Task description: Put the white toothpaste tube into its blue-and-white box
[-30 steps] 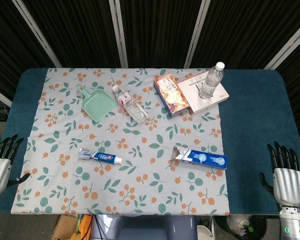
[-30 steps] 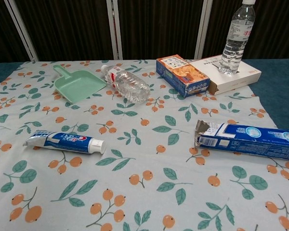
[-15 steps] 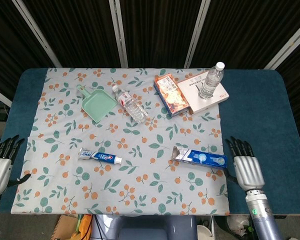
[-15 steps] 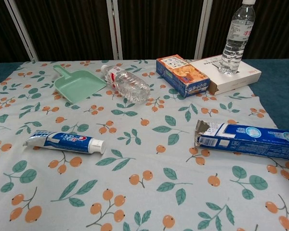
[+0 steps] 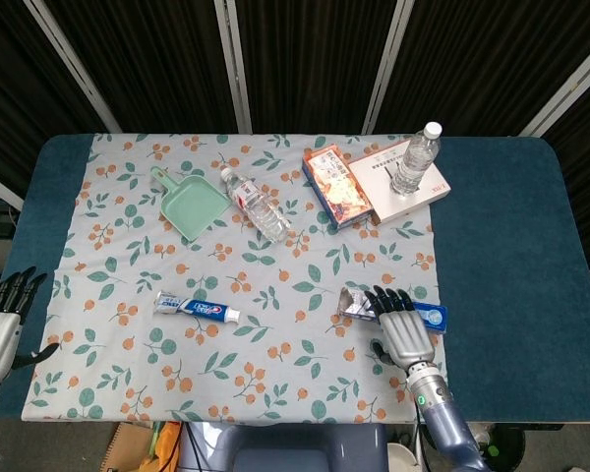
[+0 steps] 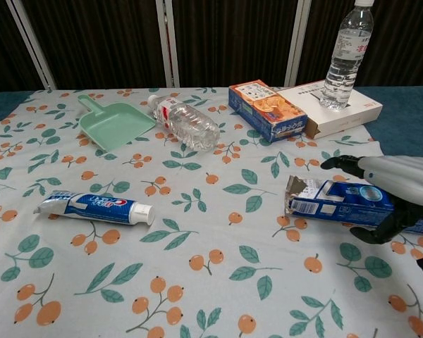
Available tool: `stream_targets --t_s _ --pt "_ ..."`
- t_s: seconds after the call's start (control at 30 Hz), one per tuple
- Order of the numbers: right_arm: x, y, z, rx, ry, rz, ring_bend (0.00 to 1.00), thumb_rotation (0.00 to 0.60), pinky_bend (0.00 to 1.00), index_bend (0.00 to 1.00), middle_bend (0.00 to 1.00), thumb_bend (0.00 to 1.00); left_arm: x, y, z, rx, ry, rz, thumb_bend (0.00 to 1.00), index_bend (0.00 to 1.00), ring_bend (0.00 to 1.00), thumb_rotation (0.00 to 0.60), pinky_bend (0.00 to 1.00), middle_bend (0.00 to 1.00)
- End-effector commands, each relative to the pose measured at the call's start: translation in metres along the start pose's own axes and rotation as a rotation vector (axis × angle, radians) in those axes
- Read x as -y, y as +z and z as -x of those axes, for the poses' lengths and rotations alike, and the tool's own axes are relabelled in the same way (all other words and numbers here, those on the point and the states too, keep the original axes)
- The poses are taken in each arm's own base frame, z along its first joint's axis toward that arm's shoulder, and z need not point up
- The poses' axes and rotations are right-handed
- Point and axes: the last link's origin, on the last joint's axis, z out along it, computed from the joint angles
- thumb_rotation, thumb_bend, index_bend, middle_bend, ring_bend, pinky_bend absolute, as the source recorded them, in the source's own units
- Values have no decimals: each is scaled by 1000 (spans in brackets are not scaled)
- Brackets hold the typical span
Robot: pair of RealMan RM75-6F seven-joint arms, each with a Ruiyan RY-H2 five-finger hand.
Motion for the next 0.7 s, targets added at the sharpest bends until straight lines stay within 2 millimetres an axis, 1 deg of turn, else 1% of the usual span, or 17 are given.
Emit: stream_targets --t_s 0.03,0.23,0.33,0.43,0.5,0.57,0.7 --pt "5 13 4 -1 -13 11 0 600 0 0 1 354 1 0 0 1 0 -3 23 12 12 600 82 0" --pt "5 27 1 -32 -14 28 0 600 0 0 2 355 0 1 0 4 -2 -3 23 13 12 600 82 0" --pt "2 32 1 -31 -23 43 1 600 0 0 28 355 0 1 1 7 -2 -3 23 14 11 600 81 0" --pt "-3 36 1 -31 -42 65 45 600 33 1 102 355 0 1 1 9 -2 -4 23 15 11 600 82 0" --pt "-5 38 2 -34 -47 74 106 600 81 21 162 355 0 1 1 11 -3 -5 23 15 12 600 82 0" --pt "-7 40 2 -38 -54 85 138 600 99 46 198 355 0 1 1 13 -4 -6 23 15 11 600 82 0" --pt "-13 43 6 -41 -69 100 168 600 112 89 241 355 -1 0 1 17 -5 -5 22 15 12 600 82 0"
